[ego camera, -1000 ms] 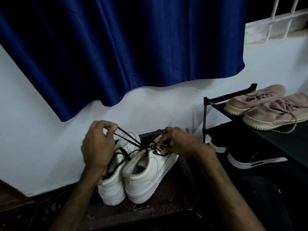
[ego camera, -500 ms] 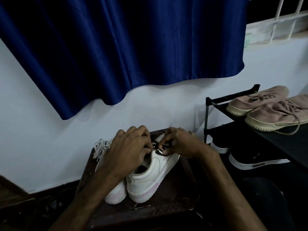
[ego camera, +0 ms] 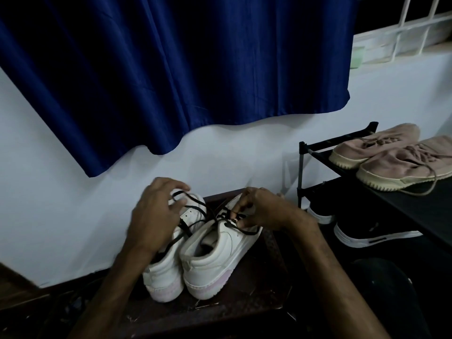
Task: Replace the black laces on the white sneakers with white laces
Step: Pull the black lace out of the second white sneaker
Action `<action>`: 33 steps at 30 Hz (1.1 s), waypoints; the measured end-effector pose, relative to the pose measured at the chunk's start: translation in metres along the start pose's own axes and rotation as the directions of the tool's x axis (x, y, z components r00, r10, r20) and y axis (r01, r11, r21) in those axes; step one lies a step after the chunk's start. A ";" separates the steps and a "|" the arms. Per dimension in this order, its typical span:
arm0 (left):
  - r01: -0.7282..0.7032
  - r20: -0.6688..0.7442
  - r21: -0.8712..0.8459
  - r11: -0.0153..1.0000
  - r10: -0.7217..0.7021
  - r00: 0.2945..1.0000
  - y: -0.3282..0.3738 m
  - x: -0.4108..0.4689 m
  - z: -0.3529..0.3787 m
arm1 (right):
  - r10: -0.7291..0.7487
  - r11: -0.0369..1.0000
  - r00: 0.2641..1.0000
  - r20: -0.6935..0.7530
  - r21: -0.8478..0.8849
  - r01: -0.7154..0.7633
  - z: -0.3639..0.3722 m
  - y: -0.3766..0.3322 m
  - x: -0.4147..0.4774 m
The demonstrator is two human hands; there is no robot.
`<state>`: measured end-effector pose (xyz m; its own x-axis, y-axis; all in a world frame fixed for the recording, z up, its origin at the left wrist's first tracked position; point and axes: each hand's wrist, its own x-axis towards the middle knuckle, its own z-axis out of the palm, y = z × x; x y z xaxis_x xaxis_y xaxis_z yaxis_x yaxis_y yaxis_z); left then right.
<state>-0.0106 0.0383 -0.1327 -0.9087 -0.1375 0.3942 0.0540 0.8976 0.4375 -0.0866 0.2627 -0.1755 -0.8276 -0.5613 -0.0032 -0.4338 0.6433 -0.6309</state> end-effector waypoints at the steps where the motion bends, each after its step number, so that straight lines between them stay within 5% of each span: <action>1: -0.103 0.088 -0.002 0.995 0.102 0.991 0.006 -0.003 0.001 | -0.002 1.000 1.000 0.006 -0.003 0.002 0.001 0.001 0.001; 5: -0.365 0.345 0.134 0.921 0.302 0.889 0.022 -0.008 0.008 | -0.012 1.000 1.000 0.028 0.005 0.012 0.004 0.004 0.005; 13: -0.472 0.292 0.259 0.843 0.398 0.870 0.031 -0.007 0.008 | -0.008 1.000 1.000 0.028 -0.016 0.008 0.006 0.002 0.007; 17: -0.314 0.075 0.185 0.931 0.305 0.949 0.022 -0.008 0.008 | -0.017 1.000 1.000 0.025 -0.010 0.017 0.006 0.003 0.006; 22: 0.043 -0.191 -0.050 0.998 -0.052 0.980 0.004 -0.001 0.009 | -0.020 0.999 1.000 0.009 -0.030 0.021 0.005 0.003 0.007; 25: -0.073 0.071 -0.068 0.995 0.078 0.994 0.002 -0.004 0.013 | -0.025 1.000 1.000 0.004 -0.015 0.026 0.008 0.007 0.007; 28: -0.200 0.319 -0.097 0.975 0.221 0.922 0.006 -0.003 0.009 | -0.033 0.999 0.999 0.009 0.011 0.033 0.008 0.010 0.009; 33: -0.266 0.399 0.016 0.964 0.237 0.886 0.015 0.000 0.005 | -0.028 1.000 1.000 0.012 -0.002 0.028 0.008 0.012 0.009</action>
<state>-0.0121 0.0534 -0.1299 -0.9571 0.2583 0.1309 0.2868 0.9086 0.3036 -0.0966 0.2608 -0.1889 -0.8107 -0.5855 0.0052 -0.4578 0.6284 -0.6289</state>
